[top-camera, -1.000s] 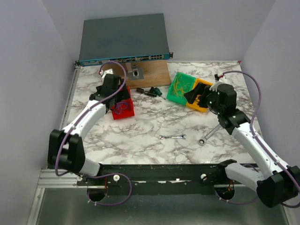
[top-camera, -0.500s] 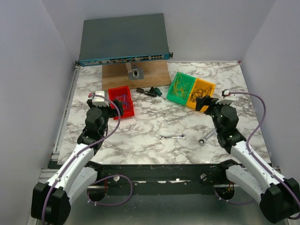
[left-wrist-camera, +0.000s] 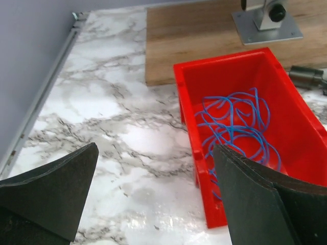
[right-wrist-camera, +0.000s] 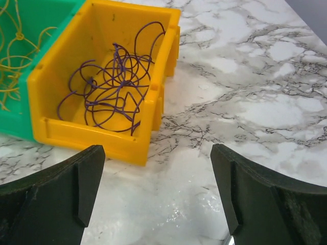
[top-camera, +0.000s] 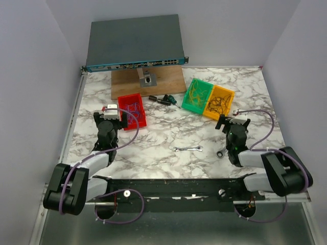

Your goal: Untangle the cables

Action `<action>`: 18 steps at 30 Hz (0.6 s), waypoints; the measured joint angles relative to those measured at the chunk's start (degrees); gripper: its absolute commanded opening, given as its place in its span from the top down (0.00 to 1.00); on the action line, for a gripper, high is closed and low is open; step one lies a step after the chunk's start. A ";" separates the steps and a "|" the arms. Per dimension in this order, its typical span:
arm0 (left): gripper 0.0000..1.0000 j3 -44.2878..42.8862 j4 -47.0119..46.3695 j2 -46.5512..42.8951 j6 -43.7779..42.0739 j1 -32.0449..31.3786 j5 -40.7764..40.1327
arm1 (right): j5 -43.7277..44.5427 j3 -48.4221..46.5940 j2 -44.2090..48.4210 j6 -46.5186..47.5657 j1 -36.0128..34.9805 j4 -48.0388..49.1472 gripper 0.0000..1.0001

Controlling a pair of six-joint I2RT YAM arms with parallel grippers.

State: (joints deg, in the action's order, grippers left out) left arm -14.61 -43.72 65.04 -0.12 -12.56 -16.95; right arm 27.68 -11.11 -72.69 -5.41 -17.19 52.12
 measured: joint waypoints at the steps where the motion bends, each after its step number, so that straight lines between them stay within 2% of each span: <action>1: 0.01 0.04 -1.14 0.83 -0.68 0.46 -0.02 | 0.11 0.31 -2.91 0.50 0.17 3.21 0.09; 4: 0.03 1.09 -9.14 4.35 -0.57 3.80 0.48 | 0.90 0.44 -12.50 1.88 0.66 13.84 0.08; 6: 0.04 2.29 -13.92 6.99 0.57 6.73 0.81 | 1.29 -0.35 -17.53 2.75 1.11 17.07 0.07; 11: 0.02 2.29 -15.54 8.37 2.12 9.14 2.27 | -2.86 -7.19 -18.53 1.18 6.67 13.18 0.07; 14: 0.07 2.10 -16.17 8.37 2.12 9.51 5.57 | -4.85 -9.22 -18.51 -0.33 9.25 12.72 0.07; 15: 0.03 2.05 -16.22 8.37 2.03 9.73 6.73 | -5.11 -9.18 -18.49 -0.79 9.70 12.59 0.06; 16: 0.01 2.10 -16.48 8.37 1.86 10.01 8.46 | -5.60 -8.94 -18.49 -1.27 10.01 12.46 0.00; 18: 0.01 2.36 -17.68 8.37 1.40 10.25 11.30 | -7.04 -7.74 -18.43 -2.05 10.64 13.09 0.00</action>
State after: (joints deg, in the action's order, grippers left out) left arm -12.25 -61.41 73.41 1.28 -2.31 -5.65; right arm 20.64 -18.85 -91.11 -7.46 -6.55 65.21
